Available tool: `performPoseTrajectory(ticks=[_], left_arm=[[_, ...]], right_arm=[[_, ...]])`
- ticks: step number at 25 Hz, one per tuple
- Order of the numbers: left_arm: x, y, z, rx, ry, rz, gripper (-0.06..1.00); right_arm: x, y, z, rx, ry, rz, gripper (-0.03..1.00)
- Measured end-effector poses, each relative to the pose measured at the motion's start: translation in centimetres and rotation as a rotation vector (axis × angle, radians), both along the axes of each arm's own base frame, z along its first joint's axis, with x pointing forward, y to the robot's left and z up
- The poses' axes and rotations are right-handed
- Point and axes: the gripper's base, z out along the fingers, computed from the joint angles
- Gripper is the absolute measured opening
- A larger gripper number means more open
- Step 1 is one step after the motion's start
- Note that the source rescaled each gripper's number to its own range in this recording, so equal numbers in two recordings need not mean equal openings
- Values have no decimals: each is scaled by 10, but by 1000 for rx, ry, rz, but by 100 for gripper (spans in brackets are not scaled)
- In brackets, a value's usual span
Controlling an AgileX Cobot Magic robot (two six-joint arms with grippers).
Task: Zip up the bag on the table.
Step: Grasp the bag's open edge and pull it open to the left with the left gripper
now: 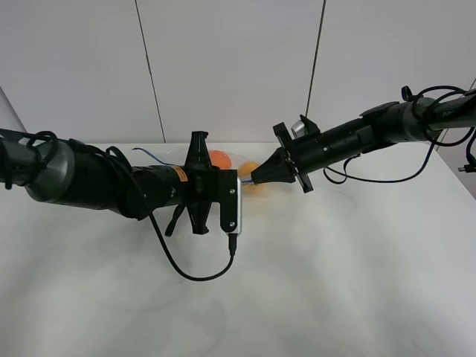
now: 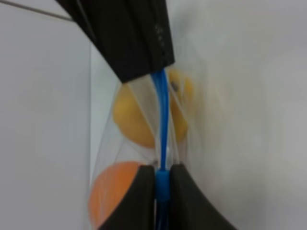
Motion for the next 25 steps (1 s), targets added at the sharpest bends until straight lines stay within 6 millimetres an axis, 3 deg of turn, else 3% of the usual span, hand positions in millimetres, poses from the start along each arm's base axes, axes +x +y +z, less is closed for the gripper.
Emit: performPoseTrajectory(ticks=[12,25], left_arm=[[37,75,1,57,-34,178,0],[56,160,1,104,-47,377,0]], right_arm=[[2,0,0,2,-4,-17,0],[1,0,0,1,-1,-16,0]])
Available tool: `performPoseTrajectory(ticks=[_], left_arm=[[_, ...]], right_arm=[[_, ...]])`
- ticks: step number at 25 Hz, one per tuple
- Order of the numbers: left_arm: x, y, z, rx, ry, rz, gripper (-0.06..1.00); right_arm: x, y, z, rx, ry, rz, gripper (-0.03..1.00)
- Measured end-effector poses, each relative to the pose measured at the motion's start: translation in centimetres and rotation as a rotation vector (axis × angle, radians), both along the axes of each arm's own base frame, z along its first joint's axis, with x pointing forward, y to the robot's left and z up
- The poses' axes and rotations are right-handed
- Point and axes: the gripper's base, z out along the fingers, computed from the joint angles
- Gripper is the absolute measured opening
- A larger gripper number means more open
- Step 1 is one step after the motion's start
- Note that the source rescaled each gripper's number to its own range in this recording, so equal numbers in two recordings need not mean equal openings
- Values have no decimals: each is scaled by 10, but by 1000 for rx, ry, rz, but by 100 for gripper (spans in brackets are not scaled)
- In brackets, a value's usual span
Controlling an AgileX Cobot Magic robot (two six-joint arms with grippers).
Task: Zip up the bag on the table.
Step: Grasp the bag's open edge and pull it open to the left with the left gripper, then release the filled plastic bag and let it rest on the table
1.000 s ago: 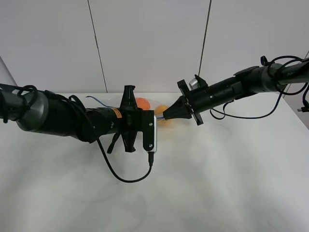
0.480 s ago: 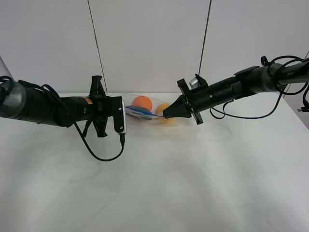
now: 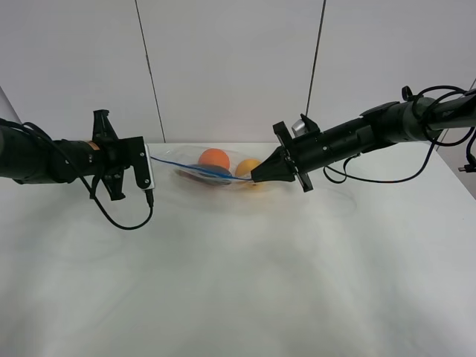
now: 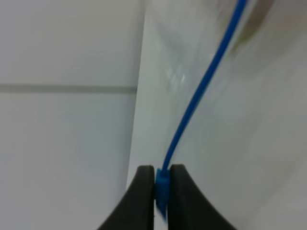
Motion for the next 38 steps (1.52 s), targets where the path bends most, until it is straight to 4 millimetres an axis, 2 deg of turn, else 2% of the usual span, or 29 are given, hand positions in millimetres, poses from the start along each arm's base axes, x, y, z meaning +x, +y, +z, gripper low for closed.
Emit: performPoseTrajectory(ticks=[10,12,14,16,18,19,20,22,26,29,35,38], left_arm=[[0,6,-1,4,5,9,0],[0,6,-1,-29,7,27,3],[1,12,0,-101,-1,91,17],[2,18,1,-189,-7,159,40],[2,19,2,-268,-13,208,70],[3,21,2,-307,-24,233,79],[4,24,4,-341,-40,257,87],[6,36,7,-385,-81,307,95],[7,64,10,-427,-139,394,99],[6,77,11,-533,-163,486,100],[6,84,12,-847,-216,706,100],[12,83,16,-931,-156,761,100]], right_arm=[[0,5,1,18,2,-7,0],[0,5,1,18,3,-8,0],[-1,5,0,6,3,5,0],[-2,1,-1,-11,4,19,0],[-2,-1,-1,-17,4,21,0],[-2,-1,-1,-17,4,21,0],[-2,-1,-1,-17,4,21,0],[-2,-1,-1,-17,4,22,0],[-2,-1,-1,-16,4,22,0],[-2,-1,-1,-16,4,22,0],[-2,-1,-1,-15,6,25,0],[-2,-1,-1,-15,6,27,0]])
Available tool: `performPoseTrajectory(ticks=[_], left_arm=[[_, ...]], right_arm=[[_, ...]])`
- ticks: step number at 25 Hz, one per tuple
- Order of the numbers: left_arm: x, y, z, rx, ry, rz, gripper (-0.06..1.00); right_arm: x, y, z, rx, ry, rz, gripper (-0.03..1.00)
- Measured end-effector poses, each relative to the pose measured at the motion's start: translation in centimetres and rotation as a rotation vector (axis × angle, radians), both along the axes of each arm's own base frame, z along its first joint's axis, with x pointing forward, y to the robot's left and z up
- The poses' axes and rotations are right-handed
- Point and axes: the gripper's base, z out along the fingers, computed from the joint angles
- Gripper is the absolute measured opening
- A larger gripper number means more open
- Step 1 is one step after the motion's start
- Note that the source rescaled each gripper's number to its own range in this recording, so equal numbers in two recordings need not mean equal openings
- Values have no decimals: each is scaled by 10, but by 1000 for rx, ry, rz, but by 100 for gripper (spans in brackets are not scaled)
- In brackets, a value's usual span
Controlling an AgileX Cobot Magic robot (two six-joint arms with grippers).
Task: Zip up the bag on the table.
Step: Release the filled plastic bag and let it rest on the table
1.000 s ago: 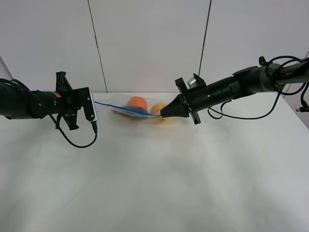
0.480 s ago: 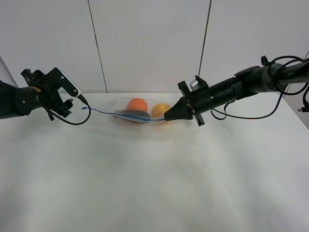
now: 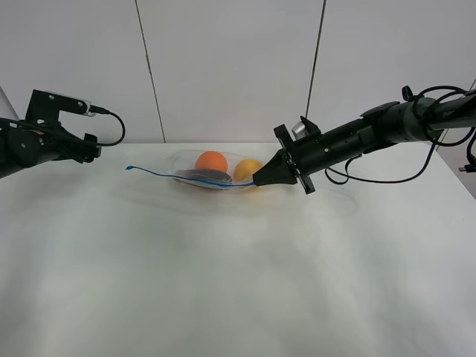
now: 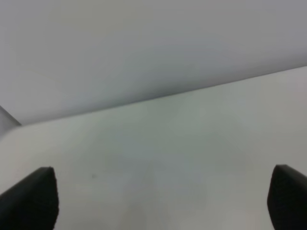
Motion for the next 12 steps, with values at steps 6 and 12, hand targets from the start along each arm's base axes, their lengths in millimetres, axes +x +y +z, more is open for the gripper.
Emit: performPoseTrajectory(ticks=[6,12], left_arm=[[22,-12,24,-142,147,-90,100],[29,-25,46,-235,326,-208,100]], right_arm=[[0,0,0,0,0,1,0],[0,0,0,0,0,1,0]])
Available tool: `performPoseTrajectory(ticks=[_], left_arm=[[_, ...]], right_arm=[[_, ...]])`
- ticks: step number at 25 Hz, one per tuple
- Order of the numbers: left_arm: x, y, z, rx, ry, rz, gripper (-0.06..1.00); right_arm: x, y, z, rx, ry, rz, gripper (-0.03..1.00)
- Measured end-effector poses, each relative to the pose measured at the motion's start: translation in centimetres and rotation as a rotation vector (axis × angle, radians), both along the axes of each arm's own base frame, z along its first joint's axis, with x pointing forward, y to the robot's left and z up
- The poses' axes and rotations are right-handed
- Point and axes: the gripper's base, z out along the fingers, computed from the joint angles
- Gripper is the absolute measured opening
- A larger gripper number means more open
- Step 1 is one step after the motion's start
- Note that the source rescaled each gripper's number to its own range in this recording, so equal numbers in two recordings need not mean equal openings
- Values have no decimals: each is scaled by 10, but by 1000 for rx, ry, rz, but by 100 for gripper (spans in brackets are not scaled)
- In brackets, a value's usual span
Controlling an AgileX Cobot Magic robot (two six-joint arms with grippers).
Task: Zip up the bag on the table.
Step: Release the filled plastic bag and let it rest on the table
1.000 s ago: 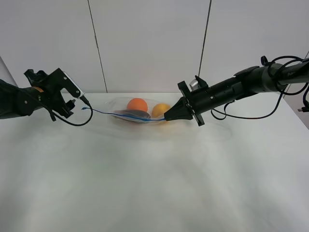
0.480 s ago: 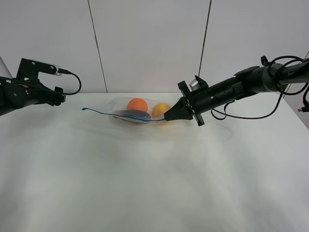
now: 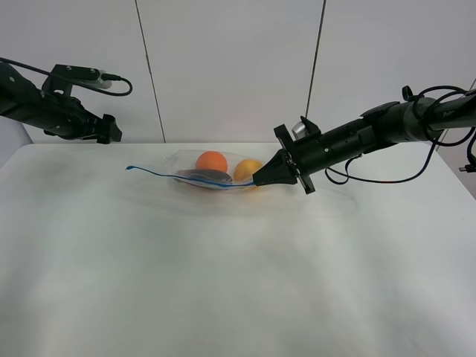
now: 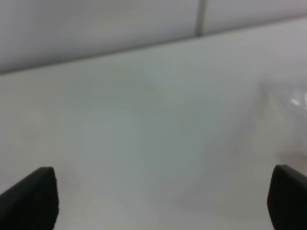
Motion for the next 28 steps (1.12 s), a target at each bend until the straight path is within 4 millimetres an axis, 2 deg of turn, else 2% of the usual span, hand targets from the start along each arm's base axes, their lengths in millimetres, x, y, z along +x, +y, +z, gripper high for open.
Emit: performPoseTrajectory(ticks=[4,13,21,28], left_arm=[[-5,-5,3,-44,117,-31,100],[-22,7,6,-38,429,164,100],[-46,1,9,-82,730,171,100],[-55,0,12,-87,760,168,100]], right_arm=[[0,0,0,0,0,0,0],[0,0,0,2,2,3,0],[-1,0,0,3,3,5,0],[-1,0,1,7,5,10,0]])
